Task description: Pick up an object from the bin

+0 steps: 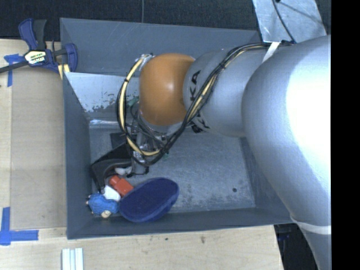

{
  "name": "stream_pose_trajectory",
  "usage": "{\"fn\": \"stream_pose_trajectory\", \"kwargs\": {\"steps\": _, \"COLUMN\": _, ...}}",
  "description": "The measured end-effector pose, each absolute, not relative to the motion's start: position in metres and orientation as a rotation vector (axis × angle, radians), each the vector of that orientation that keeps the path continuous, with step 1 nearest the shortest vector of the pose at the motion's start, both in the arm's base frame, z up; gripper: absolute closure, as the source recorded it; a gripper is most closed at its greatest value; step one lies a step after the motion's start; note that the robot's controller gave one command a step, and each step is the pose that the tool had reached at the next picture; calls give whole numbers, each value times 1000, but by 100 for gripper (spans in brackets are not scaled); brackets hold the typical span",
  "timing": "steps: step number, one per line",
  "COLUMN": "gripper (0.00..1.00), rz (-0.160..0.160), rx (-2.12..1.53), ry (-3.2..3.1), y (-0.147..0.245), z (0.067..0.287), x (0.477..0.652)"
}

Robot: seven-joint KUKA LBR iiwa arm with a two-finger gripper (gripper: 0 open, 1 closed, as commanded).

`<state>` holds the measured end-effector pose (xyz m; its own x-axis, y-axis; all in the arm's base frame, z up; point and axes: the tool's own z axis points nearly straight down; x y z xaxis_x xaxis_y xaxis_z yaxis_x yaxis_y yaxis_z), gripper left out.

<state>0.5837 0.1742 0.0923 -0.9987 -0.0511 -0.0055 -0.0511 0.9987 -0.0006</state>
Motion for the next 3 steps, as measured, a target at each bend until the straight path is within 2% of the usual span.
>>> {"fn": "stream_pose_trajectory", "kwargs": {"steps": 1, "gripper": 0, "rz": 5, "rx": -274, "ry": 3126, "y": 237, "z": 102, "x": 552}}
{"fn": "stream_pose_trajectory", "kwargs": {"steps": 2, "gripper": 0, "rz": 6, "rx": 162, "ry": 3131, "y": 227, "z": 105, "x": 532}}
{"fn": "stream_pose_trajectory", "kwargs": {"steps": 3, "gripper": 0, "rz": 14, "rx": -431, "ry": 3081, "y": 217, "z": 77, "x": 518}}
